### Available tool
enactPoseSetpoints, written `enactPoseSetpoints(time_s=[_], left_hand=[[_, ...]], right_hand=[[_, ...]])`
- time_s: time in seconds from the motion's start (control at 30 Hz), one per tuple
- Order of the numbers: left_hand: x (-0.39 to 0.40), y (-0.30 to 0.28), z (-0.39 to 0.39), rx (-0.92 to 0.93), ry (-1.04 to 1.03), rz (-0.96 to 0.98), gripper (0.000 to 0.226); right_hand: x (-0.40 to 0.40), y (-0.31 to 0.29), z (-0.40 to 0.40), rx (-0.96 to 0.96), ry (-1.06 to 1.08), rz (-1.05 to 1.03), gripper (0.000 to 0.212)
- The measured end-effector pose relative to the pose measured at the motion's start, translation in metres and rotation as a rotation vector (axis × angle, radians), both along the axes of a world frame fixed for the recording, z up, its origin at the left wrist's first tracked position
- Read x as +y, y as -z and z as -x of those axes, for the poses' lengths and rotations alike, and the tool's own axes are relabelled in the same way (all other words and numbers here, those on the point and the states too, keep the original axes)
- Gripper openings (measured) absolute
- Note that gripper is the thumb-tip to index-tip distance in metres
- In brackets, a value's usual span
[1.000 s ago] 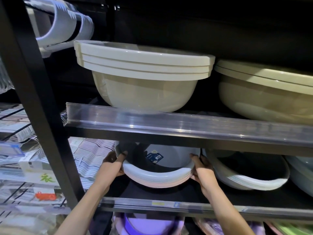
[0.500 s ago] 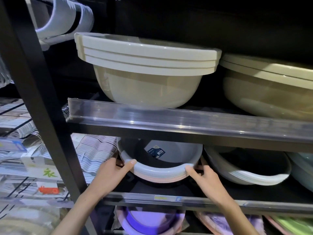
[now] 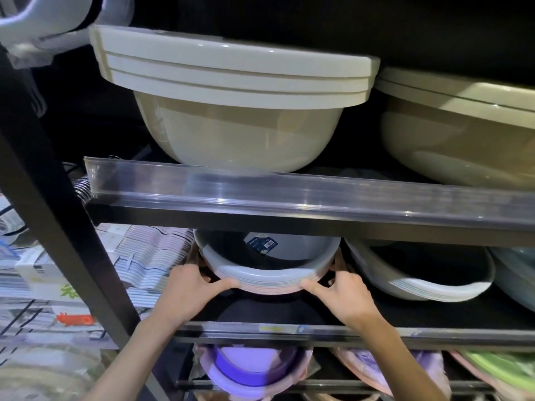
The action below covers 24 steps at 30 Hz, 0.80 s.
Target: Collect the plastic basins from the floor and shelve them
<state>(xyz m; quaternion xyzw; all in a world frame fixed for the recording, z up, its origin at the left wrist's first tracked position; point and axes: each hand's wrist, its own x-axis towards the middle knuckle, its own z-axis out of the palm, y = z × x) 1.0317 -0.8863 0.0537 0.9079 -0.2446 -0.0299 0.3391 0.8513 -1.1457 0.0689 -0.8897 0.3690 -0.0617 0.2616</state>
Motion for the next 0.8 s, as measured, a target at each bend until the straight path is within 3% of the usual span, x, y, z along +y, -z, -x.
enactPoseSetpoints(time_s=[0.17,0.37,0.53,0.8], left_hand=[[-0.001,-0.002,0.000,0.000,-0.008,-0.045,0.088],[0.002,-0.003,0.000,0.048,0.007,-0.037,0.084],[0.011,-0.007,0.008,0.064,-0.029,-0.005,0.097],[0.029,-0.019,0.037,-0.061,0.124,-0.106,0.100]], right_hand=[[-0.003,0.006,-0.002,-0.004,-0.002,0.034,0.089],[-0.002,0.000,0.001,0.078,0.008,0.091,0.082],[0.006,0.002,0.022,0.017,0.028,0.111,0.112],[0.024,-0.008,0.067,0.055,-0.037,0.218,0.098]])
